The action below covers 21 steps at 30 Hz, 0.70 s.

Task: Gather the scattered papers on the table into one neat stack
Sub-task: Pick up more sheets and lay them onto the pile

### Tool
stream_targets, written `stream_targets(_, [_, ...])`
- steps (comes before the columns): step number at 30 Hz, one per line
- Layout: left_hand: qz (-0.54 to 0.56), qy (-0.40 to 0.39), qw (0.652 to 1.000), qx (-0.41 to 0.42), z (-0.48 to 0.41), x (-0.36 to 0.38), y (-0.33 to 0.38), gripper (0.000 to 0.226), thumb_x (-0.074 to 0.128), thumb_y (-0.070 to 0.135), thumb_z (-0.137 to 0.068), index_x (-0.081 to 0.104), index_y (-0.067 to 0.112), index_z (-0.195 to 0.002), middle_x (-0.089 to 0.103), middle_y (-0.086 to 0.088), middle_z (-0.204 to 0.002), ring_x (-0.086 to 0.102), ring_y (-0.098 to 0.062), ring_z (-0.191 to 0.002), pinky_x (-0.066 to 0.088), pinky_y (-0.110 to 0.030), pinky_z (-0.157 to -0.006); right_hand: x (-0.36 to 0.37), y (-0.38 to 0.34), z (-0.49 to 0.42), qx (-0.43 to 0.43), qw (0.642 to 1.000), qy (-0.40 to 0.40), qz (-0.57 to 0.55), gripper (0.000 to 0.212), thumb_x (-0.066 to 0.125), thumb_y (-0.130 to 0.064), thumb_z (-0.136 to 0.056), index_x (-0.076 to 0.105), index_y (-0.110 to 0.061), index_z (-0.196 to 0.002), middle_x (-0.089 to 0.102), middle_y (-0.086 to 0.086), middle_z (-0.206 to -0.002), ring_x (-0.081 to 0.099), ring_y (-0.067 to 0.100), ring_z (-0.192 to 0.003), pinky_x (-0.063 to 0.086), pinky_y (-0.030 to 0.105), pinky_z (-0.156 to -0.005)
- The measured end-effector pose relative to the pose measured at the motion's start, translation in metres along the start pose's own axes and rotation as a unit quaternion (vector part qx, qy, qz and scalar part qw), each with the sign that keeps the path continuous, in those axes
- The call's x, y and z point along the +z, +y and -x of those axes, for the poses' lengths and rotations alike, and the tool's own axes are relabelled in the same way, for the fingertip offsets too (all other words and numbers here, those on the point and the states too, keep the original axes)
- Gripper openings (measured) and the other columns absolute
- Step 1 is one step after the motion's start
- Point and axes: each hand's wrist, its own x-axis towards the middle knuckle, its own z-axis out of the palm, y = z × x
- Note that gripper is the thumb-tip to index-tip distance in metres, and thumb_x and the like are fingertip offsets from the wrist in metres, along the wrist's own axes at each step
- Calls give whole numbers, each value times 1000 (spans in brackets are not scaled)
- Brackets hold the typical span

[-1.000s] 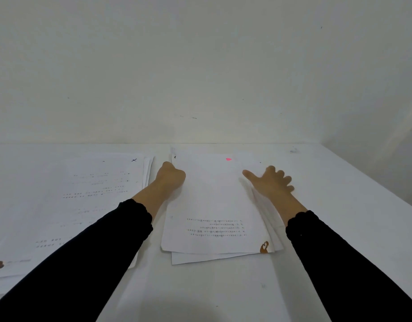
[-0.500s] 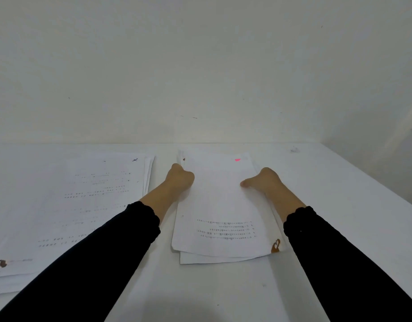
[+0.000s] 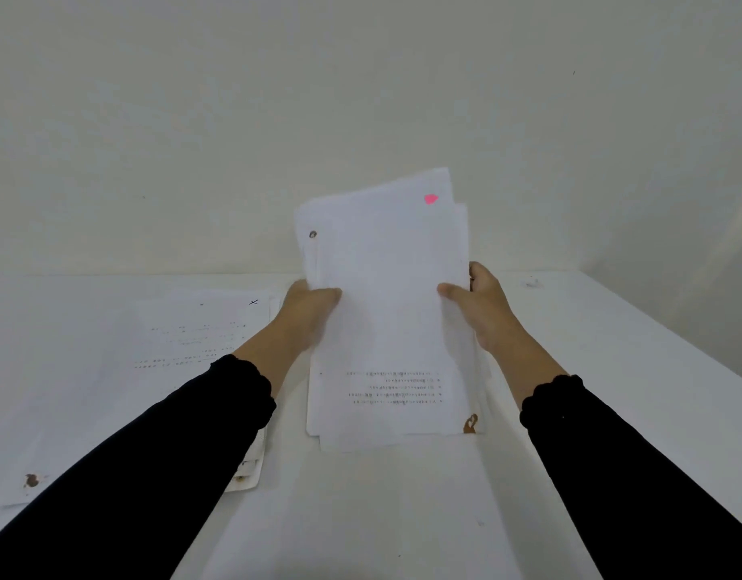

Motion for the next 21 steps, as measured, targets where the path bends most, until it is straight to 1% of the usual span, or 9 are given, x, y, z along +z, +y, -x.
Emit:
stream_targets(2, [-28, 27, 996, 81, 6, 2, 18, 29, 56, 10, -88, 50, 3, -115, 62, -12, -108, 60, -28, -95, 53, -33, -73, 2, -13, 2, -40, 999, 25, -10, 24, 57, -7, -90, 53, -14, -113, 60, 2, -108, 59, 19, -96, 49, 28, -81])
stream_targets(3, [-49, 46, 990, 122, 12, 3, 28, 23, 54, 13, -89, 48, 8, -110, 60, -4, -102, 59, -25, -95, 52, -30, -73, 3, -20, 4, -60, 997, 40, -15, 24, 56, -8, -91, 52, -15, -113, 60, 1, -107, 58, 18, -96, 48, 27, -81])
stream_targets(5, [-74, 63, 975, 198, 24, 3, 45, 16, 51, 16, -91, 42, 14, -104, 53, 4, -92, 54, -18, -88, 47, -23, -67, 6, -32, 8, -94, 993, 70, -27, 23, 54, -11, -92, 50, -16, -114, 58, -2, -107, 57, 15, -95, 46, 25, -82])
stream_targets(7, [-70, 63, 961, 260, 33, 3, 56, 15, 50, 16, -92, 40, 15, -103, 52, 7, -92, 53, -10, -81, 45, -19, -66, 8, -41, 12, -122, 987, 90, -42, 17, 51, -13, -94, 47, -18, -110, 57, -6, -103, 55, 12, -93, 45, 21, -78])
stream_targets(9, [-59, 60, 952, 295, 41, 2, 62, 15, 50, 15, -92, 39, 15, -103, 50, 13, -88, 52, 0, -78, 44, -15, -65, 11, -46, 15, -143, 983, 100, -60, 12, 49, -14, -94, 44, -18, -105, 55, -10, -96, 55, 8, -88, 44, 17, -74])
stream_targets(12, [-55, 56, 954, 290, 45, -2, 59, 16, 50, 15, -93, 38, 17, -105, 49, 17, -87, 51, 3, -77, 43, -14, -64, 13, -45, 21, -138, 983, 101, -68, 17, 53, -15, -91, 43, -18, -105, 55, -12, -90, 56, 6, -82, 46, 19, -70])
stream_targets(15, [-77, 55, 963, 252, 47, -6, 44, 18, 48, 16, -94, 36, 19, -107, 47, 15, -86, 49, 1, -74, 41, -15, -60, 14, -34, 26, -107, 989, 96, -42, 21, 54, -12, -89, 43, -20, -105, 54, -7, -89, 54, 8, -77, 44, 19, -64])
stream_targets(18, [-108, 62, 966, 226, 48, -7, 33, 12, 45, 15, -95, 36, 14, -103, 45, 11, -81, 47, -4, -69, 40, -19, -57, 17, -27, 31, -96, 991, 91, -6, 12, 49, -10, -91, 44, -17, -100, 51, -7, -83, 49, 10, -73, 41, 19, -61])
stream_targets(21, [-107, 66, 963, 238, 52, -7, 37, 10, 44, 13, -95, 37, 12, -102, 45, 11, -80, 47, -3, -68, 40, -18, -57, 18, -33, 35, -109, 989, 97, 7, 9, 45, -8, -94, 45, -15, -99, 48, -10, -79, 47, 5, -68, 38, 17, -59])
